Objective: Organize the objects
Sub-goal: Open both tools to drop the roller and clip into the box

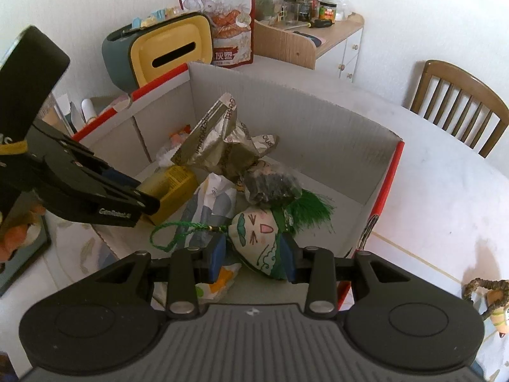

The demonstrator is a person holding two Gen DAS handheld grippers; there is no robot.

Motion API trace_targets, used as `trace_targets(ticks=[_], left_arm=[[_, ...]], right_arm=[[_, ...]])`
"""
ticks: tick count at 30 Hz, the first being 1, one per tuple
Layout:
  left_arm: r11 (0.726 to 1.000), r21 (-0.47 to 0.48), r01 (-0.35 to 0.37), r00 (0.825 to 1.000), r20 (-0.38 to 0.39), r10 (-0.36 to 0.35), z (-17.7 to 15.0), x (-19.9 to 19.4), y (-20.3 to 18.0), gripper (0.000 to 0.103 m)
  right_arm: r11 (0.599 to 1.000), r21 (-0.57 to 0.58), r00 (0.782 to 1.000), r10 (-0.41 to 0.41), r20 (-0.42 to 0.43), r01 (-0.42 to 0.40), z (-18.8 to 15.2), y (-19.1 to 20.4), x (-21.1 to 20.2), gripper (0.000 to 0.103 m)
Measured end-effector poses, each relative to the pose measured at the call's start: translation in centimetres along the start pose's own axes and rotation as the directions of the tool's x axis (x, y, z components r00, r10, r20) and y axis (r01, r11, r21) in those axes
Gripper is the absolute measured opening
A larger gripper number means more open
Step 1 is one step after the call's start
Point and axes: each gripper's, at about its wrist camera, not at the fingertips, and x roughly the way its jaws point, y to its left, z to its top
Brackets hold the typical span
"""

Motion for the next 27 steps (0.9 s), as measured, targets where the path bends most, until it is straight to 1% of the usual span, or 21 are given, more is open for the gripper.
trace_targets(ticks=[3, 9, 11, 13, 18, 20, 21, 27], left_arm=[[1.000, -0.013, 0.002, 1.000, -0.006, -0.002, -0.1, 0.2, 0.2, 0.029], [1.000, -0.031, -0.001, 1.000, 0.007, 0.001, -0.3, -0.1, 0.5, 0.041], [0.999, -0.036, 0.002, 1.000, 0.018, -0.002, -0.1, -0.5, 0.5, 0.048], [0.999, -0.039, 0.007, 0.999, 0.034, -0.006, -0.1, -1.2, 0.5, 0.051], [0.999, -0.045, 0.020, 0.997, 0.074, -0.017, -0.2, -2.9, 0.0, 0.053], [0.999, -0.043, 0.030, 0.995, 0.094, -0.026, -0.3, -3.8, -0.4, 0.054], [0.999, -0.041, 0.032, 0.994, 0.103, -0.028, -0.3, -4.2, -0.5, 0.054], [0.999, -0.018, 0.052, 0.987, 0.154, -0.048, -0.3, -6.6, -2.4, 0.058]], right_arm=[[1.000, 0.007, 1.000, 0.013, 0.010, -0.013, -0.1, 0.1, -0.6, 0.037], [0.999, 0.031, 0.999, 0.042, 0.030, -0.043, -0.4, -0.3, -2.4, 0.041], [0.997, 0.047, 0.998, 0.052, 0.041, -0.054, -0.5, -0.5, -3.1, 0.045], [0.997, 0.055, 0.997, 0.056, 0.054, -0.059, -0.7, -0.8, -3.9, 0.048], [0.995, 0.073, 0.994, 0.063, 0.085, -0.069, -1.0, -1.5, -5.9, 0.048], [0.994, 0.080, 0.992, 0.069, 0.103, -0.077, -1.2, -1.8, -6.9, 0.054], [0.993, 0.084, 0.991, 0.070, 0.114, -0.079, -1.3, -2.0, -7.4, 0.055], [0.990, 0.100, 0.985, 0.081, 0.152, -0.097, -2.4, -3.3, -9.9, 0.056]])
